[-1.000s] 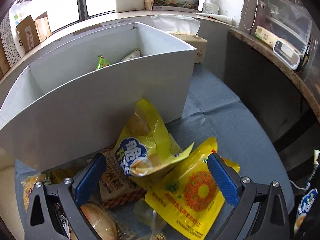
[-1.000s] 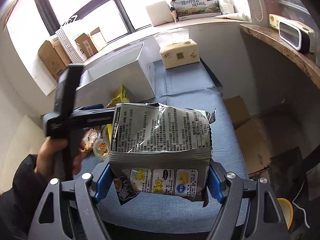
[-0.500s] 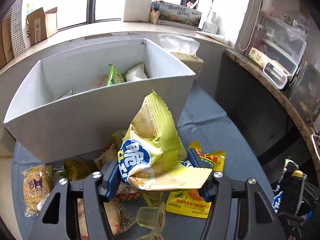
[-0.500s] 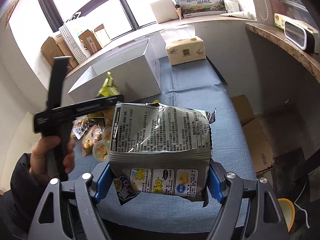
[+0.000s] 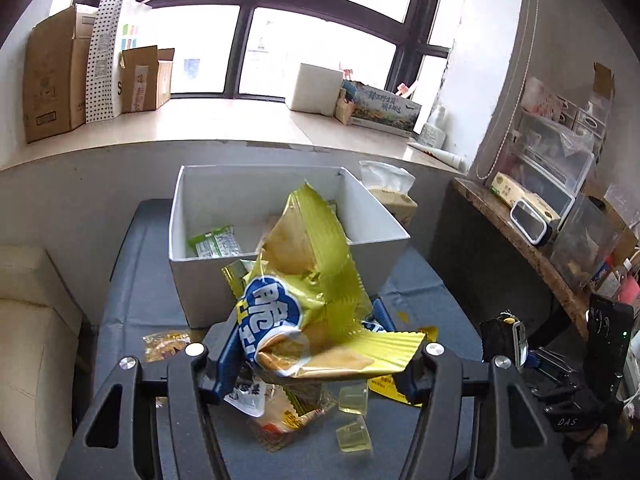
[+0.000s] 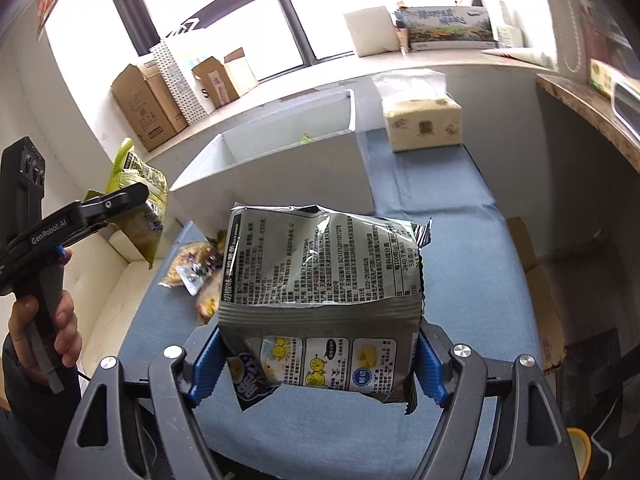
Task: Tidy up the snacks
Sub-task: 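Lower the grey bag into the box with right while left drops the yellow bag in, then move the right gripper toward the yellow pouch while left withdraws from the box, then grasp the yellow spicy-strip pouch with the right gripper and lift it, then grasp the clear jelly cups with the left gripper while right holds the yellow pouch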
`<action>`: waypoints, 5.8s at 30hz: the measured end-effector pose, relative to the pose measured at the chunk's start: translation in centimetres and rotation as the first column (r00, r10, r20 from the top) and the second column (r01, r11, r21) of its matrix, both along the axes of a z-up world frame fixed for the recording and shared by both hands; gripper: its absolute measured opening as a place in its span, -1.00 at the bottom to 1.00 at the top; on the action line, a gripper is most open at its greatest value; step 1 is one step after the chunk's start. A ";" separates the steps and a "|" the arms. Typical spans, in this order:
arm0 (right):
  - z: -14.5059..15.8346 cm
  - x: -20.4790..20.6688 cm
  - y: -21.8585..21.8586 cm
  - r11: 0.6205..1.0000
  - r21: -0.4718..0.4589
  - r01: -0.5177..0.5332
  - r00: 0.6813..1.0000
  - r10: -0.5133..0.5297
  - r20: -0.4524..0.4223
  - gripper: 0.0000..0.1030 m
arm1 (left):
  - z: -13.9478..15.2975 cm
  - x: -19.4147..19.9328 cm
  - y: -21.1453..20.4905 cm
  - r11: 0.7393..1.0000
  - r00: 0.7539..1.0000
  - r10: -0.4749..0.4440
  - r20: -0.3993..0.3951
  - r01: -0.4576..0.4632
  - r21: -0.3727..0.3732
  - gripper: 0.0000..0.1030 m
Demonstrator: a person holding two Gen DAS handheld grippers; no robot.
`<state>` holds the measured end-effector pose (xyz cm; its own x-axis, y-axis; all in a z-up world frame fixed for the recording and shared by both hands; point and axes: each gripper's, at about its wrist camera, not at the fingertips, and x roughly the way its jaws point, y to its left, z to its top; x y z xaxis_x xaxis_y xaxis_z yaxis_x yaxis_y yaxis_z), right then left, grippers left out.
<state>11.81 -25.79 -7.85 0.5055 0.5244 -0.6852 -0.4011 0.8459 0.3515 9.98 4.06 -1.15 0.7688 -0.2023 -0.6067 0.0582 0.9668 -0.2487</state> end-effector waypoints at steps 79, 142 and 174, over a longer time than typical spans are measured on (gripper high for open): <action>-9.1 9.1 4.1 0.988 -0.099 0.122 0.962 -0.143 -0.234 1.00 | -6.6 -4.3 -2.2 0.999 0.994 -0.008 -0.106 0.011 0.034 1.00; -1.1 0.0 -4.1 0.983 -0.054 0.175 0.985 -0.174 0.008 -0.35 | -13.7 0.5 -14.9 0.762 0.789 -0.515 -0.334 0.600 0.242 -0.26; -1.7 0.2 -3.9 0.984 -0.050 0.172 0.984 -0.174 -0.025 -0.34 | -14.5 -0.9 -17.0 0.399 0.548 -0.706 -0.448 0.831 0.387 -0.01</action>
<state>12.02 -29.67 -9.52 0.5649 0.3974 -0.7232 -0.2374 0.9176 0.3188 9.09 -12.94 -15.63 0.3109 -0.2693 -0.9115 0.8589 0.4902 0.1482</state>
